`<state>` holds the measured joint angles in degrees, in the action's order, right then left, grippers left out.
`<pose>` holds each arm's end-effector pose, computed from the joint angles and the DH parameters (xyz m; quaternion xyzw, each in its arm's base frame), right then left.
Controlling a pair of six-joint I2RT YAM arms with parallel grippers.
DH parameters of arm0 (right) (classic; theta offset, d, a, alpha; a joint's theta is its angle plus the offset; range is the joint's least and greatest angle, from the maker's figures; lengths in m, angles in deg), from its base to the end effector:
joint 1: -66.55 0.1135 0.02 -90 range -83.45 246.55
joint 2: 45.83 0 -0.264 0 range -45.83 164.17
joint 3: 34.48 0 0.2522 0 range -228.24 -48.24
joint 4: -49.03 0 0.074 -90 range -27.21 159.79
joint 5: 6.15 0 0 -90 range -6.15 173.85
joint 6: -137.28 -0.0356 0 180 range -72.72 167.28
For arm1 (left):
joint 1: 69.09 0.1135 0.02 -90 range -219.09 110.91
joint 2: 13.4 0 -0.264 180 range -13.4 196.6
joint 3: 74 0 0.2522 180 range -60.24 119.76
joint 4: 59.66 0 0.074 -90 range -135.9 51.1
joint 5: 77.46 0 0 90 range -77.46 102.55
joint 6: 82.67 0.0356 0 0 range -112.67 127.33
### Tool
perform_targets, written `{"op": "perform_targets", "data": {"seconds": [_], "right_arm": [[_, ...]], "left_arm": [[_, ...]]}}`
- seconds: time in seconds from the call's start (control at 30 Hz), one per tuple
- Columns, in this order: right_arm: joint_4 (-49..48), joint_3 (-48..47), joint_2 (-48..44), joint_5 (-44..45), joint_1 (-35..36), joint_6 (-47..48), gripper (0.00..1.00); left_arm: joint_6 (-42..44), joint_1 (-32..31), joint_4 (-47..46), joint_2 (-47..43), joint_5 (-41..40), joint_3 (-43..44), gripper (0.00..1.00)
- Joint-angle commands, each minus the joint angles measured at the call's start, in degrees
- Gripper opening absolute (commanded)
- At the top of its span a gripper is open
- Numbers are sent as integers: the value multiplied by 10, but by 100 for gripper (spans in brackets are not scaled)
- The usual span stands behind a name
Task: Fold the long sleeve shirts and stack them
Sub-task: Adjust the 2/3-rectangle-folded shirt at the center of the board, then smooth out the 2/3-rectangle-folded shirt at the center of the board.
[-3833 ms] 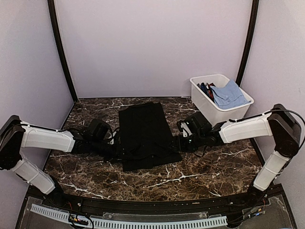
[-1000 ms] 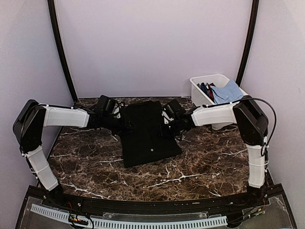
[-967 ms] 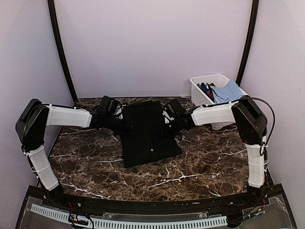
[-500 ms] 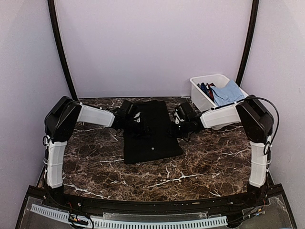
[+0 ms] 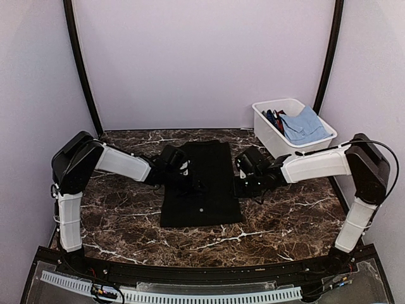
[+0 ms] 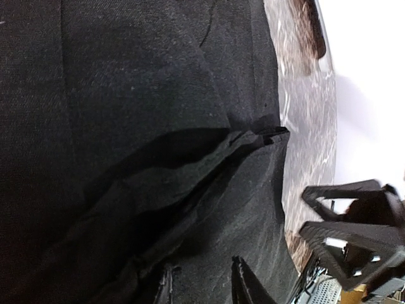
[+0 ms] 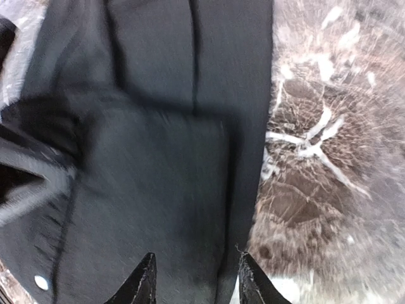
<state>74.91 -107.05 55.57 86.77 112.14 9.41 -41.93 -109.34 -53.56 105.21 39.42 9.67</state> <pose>0.2507 0.2533 0.1613 -0.0564 0.9510 0.1836 0.2423 0.3200 -0.2920 0.1314 0.0265 0.8900 -0.4340 0.1373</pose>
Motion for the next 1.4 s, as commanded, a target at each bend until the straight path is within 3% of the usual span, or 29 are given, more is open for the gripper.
{"op": "perform_targets", "data": {"seconds": [0.0, 0.4, 0.77, 0.97, 1.17, 1.37], "right_arm": [[47, -11, -55, 67, 39, 11, 41], [79, -62, 3, 100, 183, -43, 40], [55, 83, -34, 95, 205, -134, 39], [47, 98, -55, 93, 205, -137, 39], [80, 70, -92, 122, 205, -130, 40], [114, -5, -90, 149, 222, -109, 40]], "left_arm": [[-33, -19, 27, -39, -16, -45, 32], [-22, -20, 52, -34, -21, 26, 34], [-9, -20, 59, 11, -8, 66, 34], [20, -19, 111, 13, -18, 121, 35], [51, -9, 149, -33, -43, 141, 41], [46, 25, 140, -149, -56, 43, 45]]}}
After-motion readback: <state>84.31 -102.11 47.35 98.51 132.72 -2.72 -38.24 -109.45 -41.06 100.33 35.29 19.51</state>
